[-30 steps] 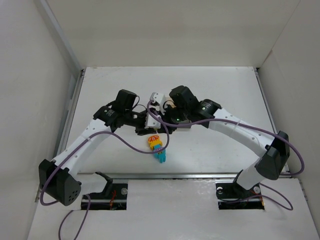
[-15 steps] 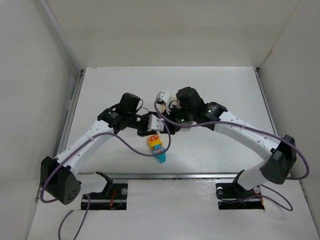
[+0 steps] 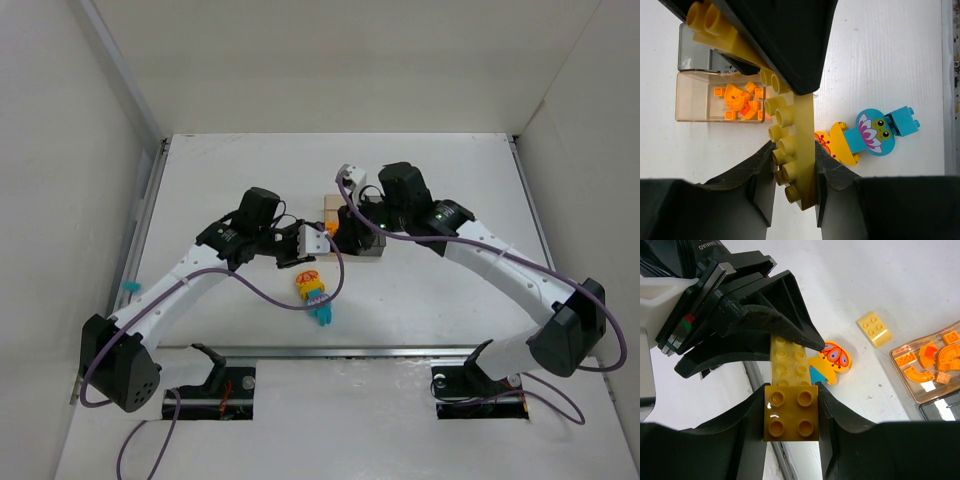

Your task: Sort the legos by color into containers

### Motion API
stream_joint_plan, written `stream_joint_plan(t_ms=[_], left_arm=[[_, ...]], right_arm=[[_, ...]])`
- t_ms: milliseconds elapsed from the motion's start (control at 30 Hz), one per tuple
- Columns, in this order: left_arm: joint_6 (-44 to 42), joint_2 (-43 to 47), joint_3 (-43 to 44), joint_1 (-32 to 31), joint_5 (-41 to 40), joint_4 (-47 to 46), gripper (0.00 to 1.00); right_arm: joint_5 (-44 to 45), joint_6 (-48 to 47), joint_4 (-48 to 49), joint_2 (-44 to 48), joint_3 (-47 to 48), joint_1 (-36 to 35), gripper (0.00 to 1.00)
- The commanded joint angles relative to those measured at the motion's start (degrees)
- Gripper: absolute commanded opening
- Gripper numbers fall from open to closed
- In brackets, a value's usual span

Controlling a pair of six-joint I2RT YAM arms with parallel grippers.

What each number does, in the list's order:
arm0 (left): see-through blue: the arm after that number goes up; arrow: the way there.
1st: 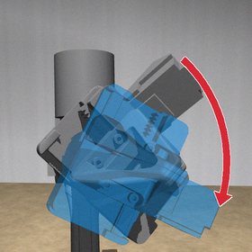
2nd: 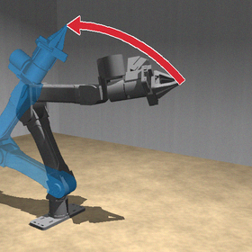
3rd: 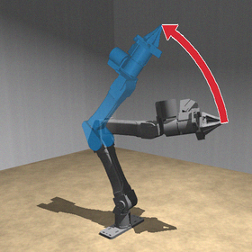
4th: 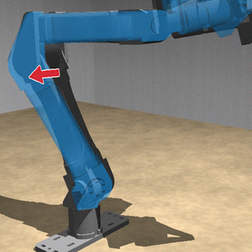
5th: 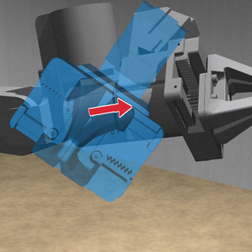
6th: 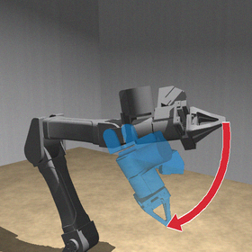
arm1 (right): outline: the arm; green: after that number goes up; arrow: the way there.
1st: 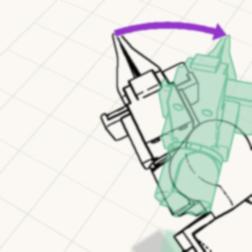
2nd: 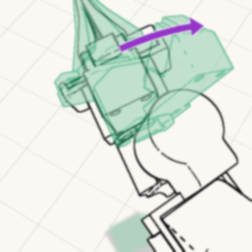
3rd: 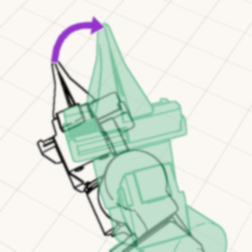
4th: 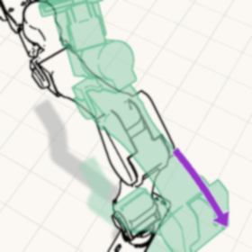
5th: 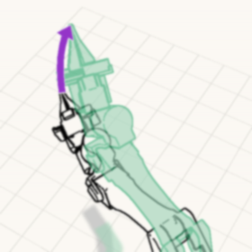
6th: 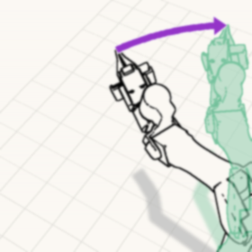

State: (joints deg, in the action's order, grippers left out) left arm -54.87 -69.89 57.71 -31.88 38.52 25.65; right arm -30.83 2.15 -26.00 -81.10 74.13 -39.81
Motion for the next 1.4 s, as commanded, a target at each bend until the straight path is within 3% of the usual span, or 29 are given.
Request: stream_joint_plan(t_ms=[0, 267, 400, 567, 600, 700, 733, 867, 900, 1067, 1133, 1167, 1233, 1267, 1367], left_arm=[[1.4, 2.4, -0.8, 0.8, -1.7, 7.2, 0.00], [-2.3, 3.8, -5.3, 0.8, -9.0, 7.2, 0.00], [-2.9, 5.3, -6.9, 0.2, -9.9, 7.2, 0.00], [9.1, 5.8, -7.4, 0.2, -16.6, -2.2, 0.00], [9.7, 5.8, -7.4, 0.2, -17.4, -4.0, 0.05], [9.6, 5.8, -7.4, 0.2, -17.4, -5.2, 0.35], [9.1, 5.8, -6.7, 0.2, -16.6, -5.2, 0.56], [9.1, 5.8, -5.6, 0.2, -16.1, -8.6, 0.82], [9.1, 5.8, -5.6, 0.2, -16.1, -9.3, 0.82], [6.9, 5.8, -5.1, -1.0, -14.7, -9.8, 0.82], [6.4, 5.3, -4.5, -1.6, -14.2, -9.8, 0.78], [6.4, 5.3, -4.5, -1.6, -13.7, -9.8, 0.64], [6.4, 5.3, -3.9, -2.1, -12.3, -9.3, 0.47], [7.3, 5.3, -3.9, -2.1, -11.2, -9.3, 0.26], [8.6, 5.3, -3.4, -2.1, -10.6, -9.9, 0.00]], right_arm=[[3.8, -0.8, 2.0, 1.8, 0.1, 3.5, 0.00], [-0.2, 8.8, 8.3, 3.1, -0.7, 13.2, 0.00], [-0.7, 10.2, 8.6, 0.6, 1.0, 13.7, 0.00], [-1.6, 10.8, 8.6, -1.2, 1.0, 13.0, 0.00], [-1.1, 10.1, 8.6, -0.6, 1.0, 12.3, 0.00], [-0.4, 8.5, 6.5, -0.6, 1.0, 10.8, 0.00], [-0.4, 8.5, 6.0, -1.2, 1.5, 9.3, 0.00], [-0.4, 7.2, 4.7, -4.3, 3.3, 4.3, 0.00], [-0.4, 7.2, 4.7, -4.3, 3.8, 3.4, 0.00], [-1.2, 10.1, 7.7, -5.5, 3.8, 1.1, 0.00], [-1.2, 10.1, 7.7, -6.0, 4.4, 0.6, 0.00], [-1.2, 10.1, 8.3, -6.5, 4.4, 0.6, 0.00], [-1.2, 10.7, 8.3, -6.5, 4.4, 0.1, 0.00], [-1.9, 10.7, 9.0, -7.0, 4.4, 0.1, 0.00], [-1.9, 10.7, 9.0, -7.6, 4.9, 0.1, 0.00]])
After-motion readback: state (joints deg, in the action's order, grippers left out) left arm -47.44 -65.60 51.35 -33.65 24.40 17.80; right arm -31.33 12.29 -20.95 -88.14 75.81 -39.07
